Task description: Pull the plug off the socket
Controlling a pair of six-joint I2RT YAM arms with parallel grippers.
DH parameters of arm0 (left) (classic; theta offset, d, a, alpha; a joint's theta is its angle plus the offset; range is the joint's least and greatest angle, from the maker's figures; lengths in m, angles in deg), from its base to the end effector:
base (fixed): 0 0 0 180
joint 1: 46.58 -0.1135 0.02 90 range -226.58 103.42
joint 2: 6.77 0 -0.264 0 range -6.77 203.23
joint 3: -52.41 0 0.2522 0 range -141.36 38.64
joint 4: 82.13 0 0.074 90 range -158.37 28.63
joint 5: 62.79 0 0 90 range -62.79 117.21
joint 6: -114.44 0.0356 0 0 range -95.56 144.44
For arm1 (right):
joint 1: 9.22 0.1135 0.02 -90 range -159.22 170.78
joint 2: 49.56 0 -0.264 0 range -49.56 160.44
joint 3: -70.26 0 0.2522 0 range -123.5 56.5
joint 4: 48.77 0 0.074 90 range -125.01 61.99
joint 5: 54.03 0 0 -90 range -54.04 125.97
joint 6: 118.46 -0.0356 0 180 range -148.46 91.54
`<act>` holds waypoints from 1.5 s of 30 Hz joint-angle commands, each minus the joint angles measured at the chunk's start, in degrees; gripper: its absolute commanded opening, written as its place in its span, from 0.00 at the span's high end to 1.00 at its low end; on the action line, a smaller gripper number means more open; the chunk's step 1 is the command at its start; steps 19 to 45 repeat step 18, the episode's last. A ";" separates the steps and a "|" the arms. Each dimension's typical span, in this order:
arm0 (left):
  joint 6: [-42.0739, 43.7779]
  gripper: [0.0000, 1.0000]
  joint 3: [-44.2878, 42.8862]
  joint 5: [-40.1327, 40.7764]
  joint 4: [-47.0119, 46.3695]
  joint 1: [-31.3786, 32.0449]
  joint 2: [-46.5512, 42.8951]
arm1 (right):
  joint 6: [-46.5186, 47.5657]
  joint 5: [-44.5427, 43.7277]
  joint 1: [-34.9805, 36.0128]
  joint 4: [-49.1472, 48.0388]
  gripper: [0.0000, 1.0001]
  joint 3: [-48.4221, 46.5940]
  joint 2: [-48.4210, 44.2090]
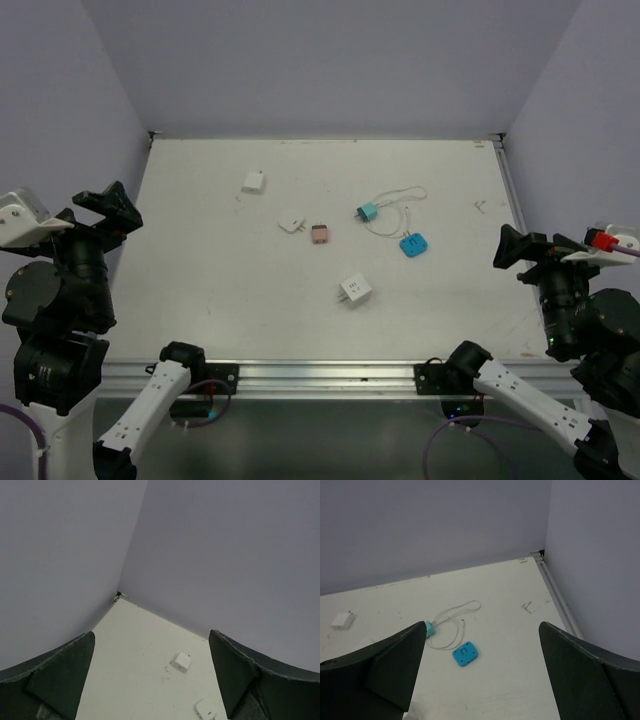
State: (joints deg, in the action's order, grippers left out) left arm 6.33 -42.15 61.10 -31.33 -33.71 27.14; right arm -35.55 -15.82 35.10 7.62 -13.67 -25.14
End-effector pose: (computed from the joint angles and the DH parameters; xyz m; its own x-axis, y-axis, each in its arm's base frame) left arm 0.0303 0.0134 0.4983 0.2675 -0.3258 -0.9068 -0.2815 0.8736 -0.3969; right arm 0.0220 -0.0176 0.4452 0.0546 0.1600 -0.9856 0.1234 0.9784 0.1657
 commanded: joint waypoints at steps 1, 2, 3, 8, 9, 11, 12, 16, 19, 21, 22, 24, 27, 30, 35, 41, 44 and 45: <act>1.50 0.00 1.95 0.75 -3.02 -0.21 0.10 | 1.91 -1.21 0.07 -3.96 0.01 1.26 -1.31; 1.41 0.00 2.39 0.39 -3.63 -0.21 0.02 | 1.91 -1.21 0.07 -3.79 0.01 1.35 -1.31; 1.32 0.00 3.27 -0.13 -3.90 -0.21 0.01 | 1.73 -1.12 0.16 -3.44 0.01 1.53 -1.31; 0.79 0.00 5.82 -1.63 -5.48 -0.21 -0.42 | 1.64 -0.68 0.07 -3.25 0.01 1.79 -1.05; 0.62 0.00 6.17 -1.89 -5.57 -0.21 -0.60 | 1.73 -0.59 0.07 -3.34 0.01 1.88 -0.96; 0.71 0.00 6.79 -1.98 -5.83 -0.21 -0.69 | 1.91 -0.42 0.07 -4.04 0.01 1.97 -0.78; 0.71 0.00 6.88 -1.81 -5.92 -0.21 -0.86 | 2.26 -0.33 0.07 -4.22 0.01 2.14 -0.87; 0.97 0.00 7.32 -1.55 -6.10 -0.21 -1.04 | 2.35 0.55 0.07 -4.93 0.01 2.67 -0.61; 0.88 0.00 7.76 -1.55 -6.19 -0.21 -1.22 | 2.43 0.55 0.07 -5.10 0.01 3.11 -0.34; 0.88 0.00 7.76 -1.55 -6.19 -0.21 -1.22 | 2.43 0.55 0.07 -5.10 0.01 3.11 -0.34; 0.88 0.00 7.76 -1.55 -6.19 -0.21 -1.22 | 2.43 0.55 0.07 -5.10 0.01 3.11 -0.34; 0.88 0.00 7.76 -1.55 -6.19 -0.21 -1.22 | 2.43 0.55 0.07 -5.10 0.01 3.11 -0.34; 0.88 0.00 7.76 -1.55 -6.19 -0.21 -1.22 | 2.43 0.55 0.07 -5.10 0.01 3.11 -0.34; 0.88 0.00 7.76 -1.55 -6.19 -0.21 -1.22 | 2.43 0.55 0.07 -5.10 0.01 3.11 -0.34; 0.88 0.00 7.76 -1.55 -6.19 -0.21 -1.22 | 2.43 0.55 0.07 -5.10 0.01 3.11 -0.34; 0.88 0.00 7.76 -1.55 -6.19 -0.21 -1.22 | 2.43 0.55 0.07 -5.10 0.01 3.11 -0.34; 0.88 0.00 7.76 -1.55 -6.19 -0.21 -1.22 | 2.43 0.55 0.07 -5.10 0.01 3.11 -0.34; 0.88 0.00 7.76 -1.55 -6.19 -0.21 -1.22 | 2.43 0.55 0.07 -5.10 0.01 3.11 -0.34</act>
